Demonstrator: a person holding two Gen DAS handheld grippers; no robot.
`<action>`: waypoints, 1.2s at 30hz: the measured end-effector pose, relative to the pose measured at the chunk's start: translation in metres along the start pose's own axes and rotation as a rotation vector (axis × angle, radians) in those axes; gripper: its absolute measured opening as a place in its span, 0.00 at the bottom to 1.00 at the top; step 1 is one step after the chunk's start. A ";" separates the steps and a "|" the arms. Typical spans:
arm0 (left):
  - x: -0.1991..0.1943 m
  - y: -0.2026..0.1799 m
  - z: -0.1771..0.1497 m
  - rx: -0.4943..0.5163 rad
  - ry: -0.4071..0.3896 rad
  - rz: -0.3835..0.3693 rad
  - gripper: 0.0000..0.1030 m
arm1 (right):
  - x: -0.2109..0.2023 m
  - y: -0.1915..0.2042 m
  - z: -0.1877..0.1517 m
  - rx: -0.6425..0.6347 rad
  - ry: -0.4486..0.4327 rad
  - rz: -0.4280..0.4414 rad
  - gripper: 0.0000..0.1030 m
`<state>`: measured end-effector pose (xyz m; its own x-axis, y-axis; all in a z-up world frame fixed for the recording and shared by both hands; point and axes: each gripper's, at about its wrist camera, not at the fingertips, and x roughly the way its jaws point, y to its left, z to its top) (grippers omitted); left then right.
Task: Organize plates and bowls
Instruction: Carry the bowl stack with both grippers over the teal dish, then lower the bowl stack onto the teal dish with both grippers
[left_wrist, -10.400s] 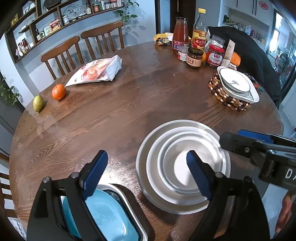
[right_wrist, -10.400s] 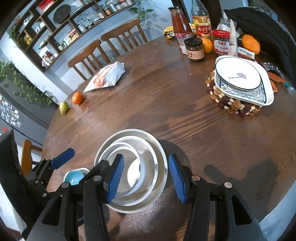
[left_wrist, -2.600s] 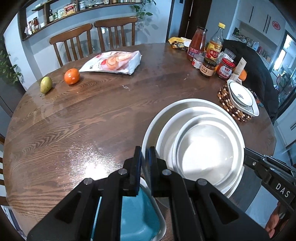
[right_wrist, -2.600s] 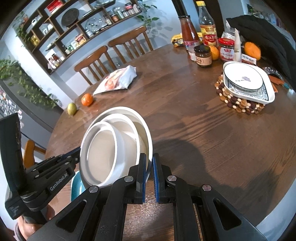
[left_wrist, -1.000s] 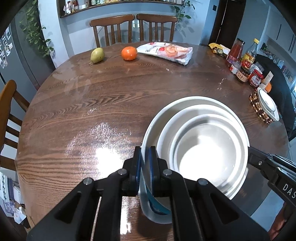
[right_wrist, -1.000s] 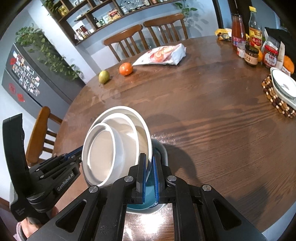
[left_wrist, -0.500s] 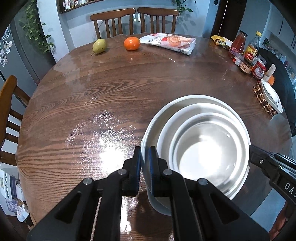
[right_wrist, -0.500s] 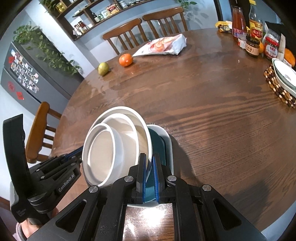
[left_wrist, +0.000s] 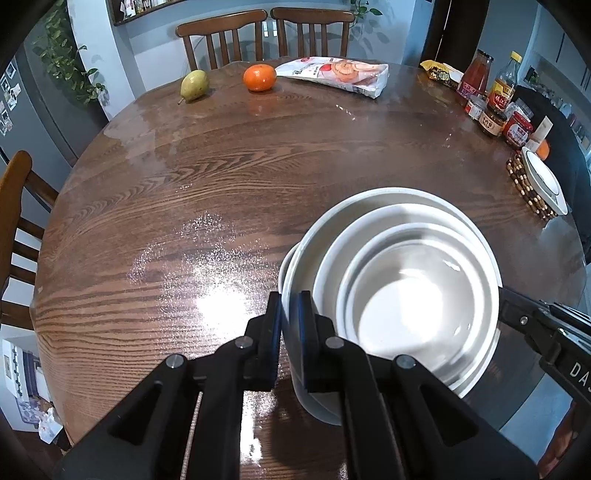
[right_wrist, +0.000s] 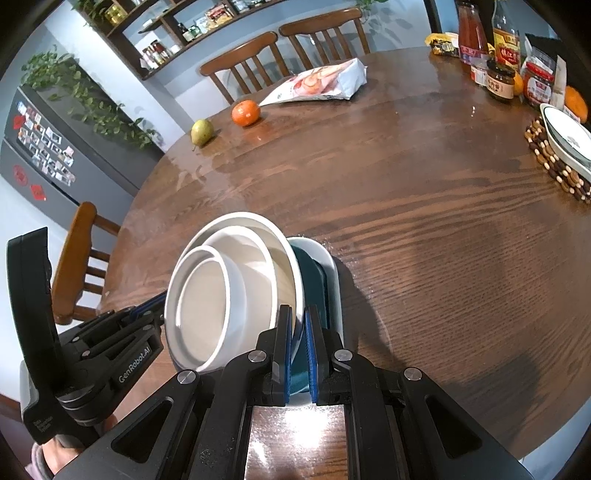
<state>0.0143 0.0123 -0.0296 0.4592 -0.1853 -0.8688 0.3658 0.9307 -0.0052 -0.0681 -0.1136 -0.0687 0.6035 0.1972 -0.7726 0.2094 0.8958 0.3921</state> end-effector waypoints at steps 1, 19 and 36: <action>0.000 0.000 0.000 0.001 0.001 0.001 0.03 | 0.001 0.000 0.000 0.001 0.002 0.000 0.11; 0.002 -0.013 0.006 0.076 -0.024 0.041 0.03 | 0.009 -0.017 -0.001 0.084 0.026 0.030 0.11; 0.007 -0.016 0.014 0.082 -0.061 0.076 0.03 | 0.017 -0.021 0.007 0.095 0.008 0.036 0.11</action>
<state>0.0230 -0.0088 -0.0291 0.5351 -0.1365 -0.8337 0.3919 0.9144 0.1018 -0.0567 -0.1319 -0.0861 0.6055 0.2323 -0.7612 0.2598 0.8464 0.4649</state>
